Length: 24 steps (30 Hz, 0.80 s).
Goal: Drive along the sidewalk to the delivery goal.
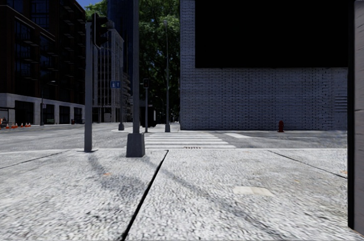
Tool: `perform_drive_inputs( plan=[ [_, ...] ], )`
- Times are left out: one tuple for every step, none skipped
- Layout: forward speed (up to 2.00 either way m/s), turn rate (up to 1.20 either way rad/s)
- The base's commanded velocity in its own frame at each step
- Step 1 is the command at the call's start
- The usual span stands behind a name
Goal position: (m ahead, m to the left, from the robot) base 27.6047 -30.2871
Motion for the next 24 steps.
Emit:
perform_drive_inputs(
  plan=[
    [2.00,0.00],
    [2.00,0.00],
    [2.00,0.00],
    [2.00,0.00],
    [2.00,0.00],
    [2.00,0.00],
    [2.00,0.00],
    [2.00,0.00],
    [2.00,0.00],
    [2.00,0.00],
    [2.00,0.00],
    [2.00,0.00],
    [2.00,0.00],
    [2.00,0.00],
    [2.00,0.00],
    [2.00,0.00],
    [2.00,0.00],
    [2.00,0.00],
    [2.00,0.00],
    [2.00,0.00],
    [2.00,0.00],
    [2.00,0.00],
    [2.00,0.00],
    [2.00,0.00]
  ],
)
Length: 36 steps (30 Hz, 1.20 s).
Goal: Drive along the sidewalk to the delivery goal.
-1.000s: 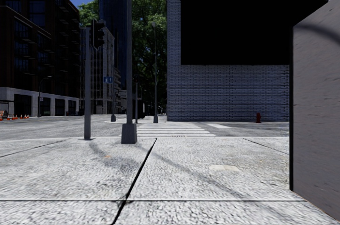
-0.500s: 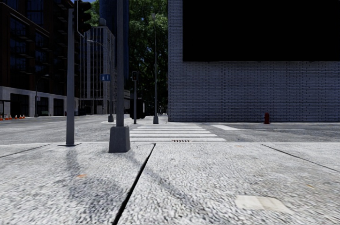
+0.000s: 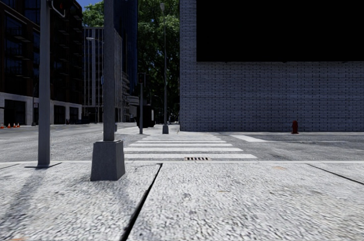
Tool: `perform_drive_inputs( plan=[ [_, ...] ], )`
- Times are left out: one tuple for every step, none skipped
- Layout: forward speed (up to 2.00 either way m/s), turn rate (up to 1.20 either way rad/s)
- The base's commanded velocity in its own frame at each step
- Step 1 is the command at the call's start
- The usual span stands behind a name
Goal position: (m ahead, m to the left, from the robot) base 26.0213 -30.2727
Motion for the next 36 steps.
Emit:
perform_drive_inputs(
  plan=[
    [2.00,0.00],
    [2.00,0.00],
    [2.00,0.00],
    [2.00,0.00],
    [2.00,0.00],
    [2.00,0.00],
    [2.00,0.00],
    [2.00,0.00],
    [2.00,0.00],
    [2.00,0.00],
    [2.00,0.00],
    [2.00,0.00],
    [2.00,0.00],
    [2.00,0.00],
    [2.00,0.00],
    [2.00,0.00],
    [2.00,0.00],
    [2.00,0.00],
    [2.00,0.00],
    [2.00,0.00],
    [2.00,0.00],
    [2.00,0.00],
    [2.00,0.00],
    [2.00,0.00],
    [2.00,0.00],
    [2.00,0.00],
    [2.00,0.00],
    [2.00,0.00],
    [2.00,0.00],
    [2.00,0.00],
    [2.00,0.00],
    [2.00,0.00],
    [2.00,0.00],
    [2.00,0.00],
    [2.00,0.00],
    [2.00,0.00]
  ],
)
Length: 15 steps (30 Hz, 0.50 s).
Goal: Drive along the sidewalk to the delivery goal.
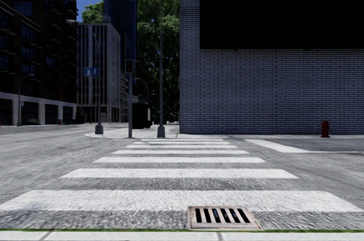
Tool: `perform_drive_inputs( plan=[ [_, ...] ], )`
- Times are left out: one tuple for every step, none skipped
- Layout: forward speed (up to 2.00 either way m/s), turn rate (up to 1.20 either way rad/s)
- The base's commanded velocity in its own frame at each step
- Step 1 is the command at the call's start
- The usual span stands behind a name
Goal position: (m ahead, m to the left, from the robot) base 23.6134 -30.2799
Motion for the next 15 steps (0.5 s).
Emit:
perform_drive_inputs(
  plan=[
    [2.00,0.00],
    [2.00,0.00],
    [2.00,0.00],
    [2.00,0.00],
    [2.00,0.00],
    [2.00,0.00],
    [2.00,0.00],
    [2.00,0.00],
    [2.00,0.00],
    [2.00,0.00],
    [2.00,0.00],
    [2.00,0.00],
    [2.00,0.00],
    [2.00,0.00],
    [2.00,0.00]
  ],
)
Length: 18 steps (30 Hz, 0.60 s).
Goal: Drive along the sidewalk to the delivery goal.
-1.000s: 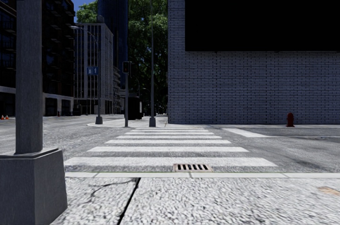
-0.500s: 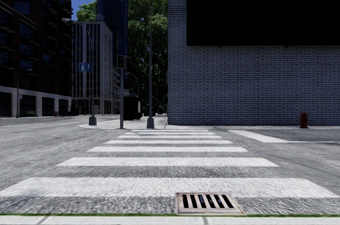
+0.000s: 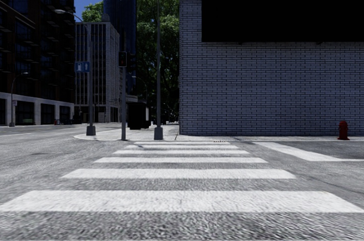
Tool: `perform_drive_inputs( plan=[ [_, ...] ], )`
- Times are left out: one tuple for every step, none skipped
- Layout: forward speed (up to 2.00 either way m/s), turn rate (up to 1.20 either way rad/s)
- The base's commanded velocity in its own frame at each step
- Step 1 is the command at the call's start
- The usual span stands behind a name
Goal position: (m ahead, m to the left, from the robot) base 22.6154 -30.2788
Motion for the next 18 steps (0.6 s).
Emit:
perform_drive_inputs(
  plan=[
    [2.00,0.00],
    [2.00,0.00],
    [2.00,0.00],
    [2.00,0.00],
    [2.00,0.00],
    [2.00,0.00],
    [2.00,0.00],
    [2.00,0.00],
    [2.00,0.00],
    [2.00,0.00],
    [2.00,0.00],
    [2.00,0.00],
    [2.00,0.00],
    [2.00,0.00],
    [2.00,0.00],
    [2.00,0.00],
    [2.00,0.00],
    [2.00,0.00]
  ],
)
